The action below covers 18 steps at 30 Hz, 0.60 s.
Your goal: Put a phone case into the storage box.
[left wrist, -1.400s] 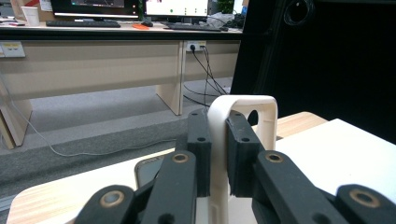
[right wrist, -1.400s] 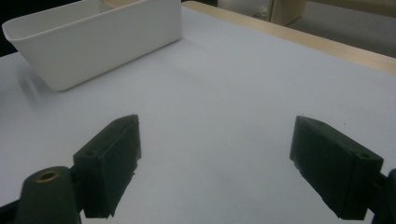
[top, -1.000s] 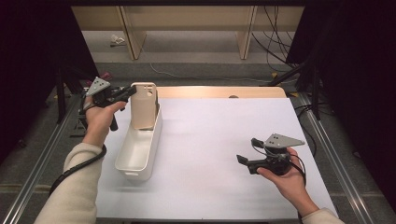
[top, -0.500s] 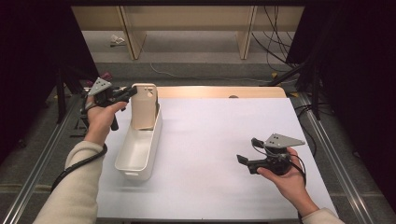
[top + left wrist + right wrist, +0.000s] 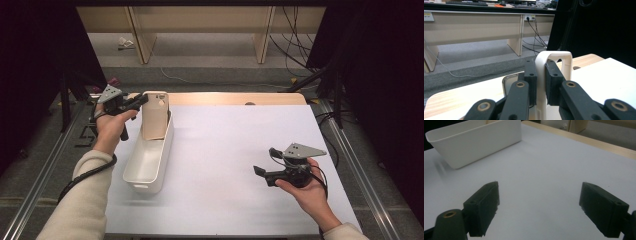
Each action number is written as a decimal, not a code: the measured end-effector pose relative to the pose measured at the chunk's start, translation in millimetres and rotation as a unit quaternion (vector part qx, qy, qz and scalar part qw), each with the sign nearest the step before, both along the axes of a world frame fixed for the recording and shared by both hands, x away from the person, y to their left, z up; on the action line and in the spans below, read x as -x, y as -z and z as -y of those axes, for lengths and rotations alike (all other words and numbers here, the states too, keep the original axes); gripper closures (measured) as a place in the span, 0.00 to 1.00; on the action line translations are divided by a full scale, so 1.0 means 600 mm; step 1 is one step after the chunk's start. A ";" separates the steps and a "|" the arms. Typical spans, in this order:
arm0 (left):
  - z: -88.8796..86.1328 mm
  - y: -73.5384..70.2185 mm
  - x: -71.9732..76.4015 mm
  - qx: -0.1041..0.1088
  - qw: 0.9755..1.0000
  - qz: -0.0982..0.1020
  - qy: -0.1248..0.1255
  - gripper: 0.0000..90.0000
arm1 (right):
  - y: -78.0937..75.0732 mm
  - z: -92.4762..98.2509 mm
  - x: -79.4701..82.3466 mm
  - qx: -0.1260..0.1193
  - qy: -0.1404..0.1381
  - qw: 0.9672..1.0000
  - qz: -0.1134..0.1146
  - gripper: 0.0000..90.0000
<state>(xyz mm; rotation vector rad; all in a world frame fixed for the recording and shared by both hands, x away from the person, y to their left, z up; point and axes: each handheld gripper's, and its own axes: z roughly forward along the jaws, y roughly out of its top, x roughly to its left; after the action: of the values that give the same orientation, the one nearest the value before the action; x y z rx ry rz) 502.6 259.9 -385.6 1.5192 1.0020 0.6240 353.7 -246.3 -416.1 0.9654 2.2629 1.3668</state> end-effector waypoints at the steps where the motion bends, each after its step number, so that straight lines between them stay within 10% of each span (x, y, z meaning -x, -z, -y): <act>1: 0.000 0.001 0.000 0.001 1.000 -0.001 0.000 0.90 | 0.000 0.000 0.000 0.000 0.000 1.000 0.000 0.19; 18: -0.003 0.023 -0.011 0.001 1.000 -0.014 0.007 0.90 | 0.000 0.000 0.000 0.000 0.000 1.000 0.000 0.19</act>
<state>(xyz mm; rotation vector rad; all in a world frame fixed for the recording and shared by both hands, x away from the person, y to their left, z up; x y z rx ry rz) 509.4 261.8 -399.7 1.5357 1.0135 0.5931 353.7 -246.2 -416.2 0.9659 2.2624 1.3671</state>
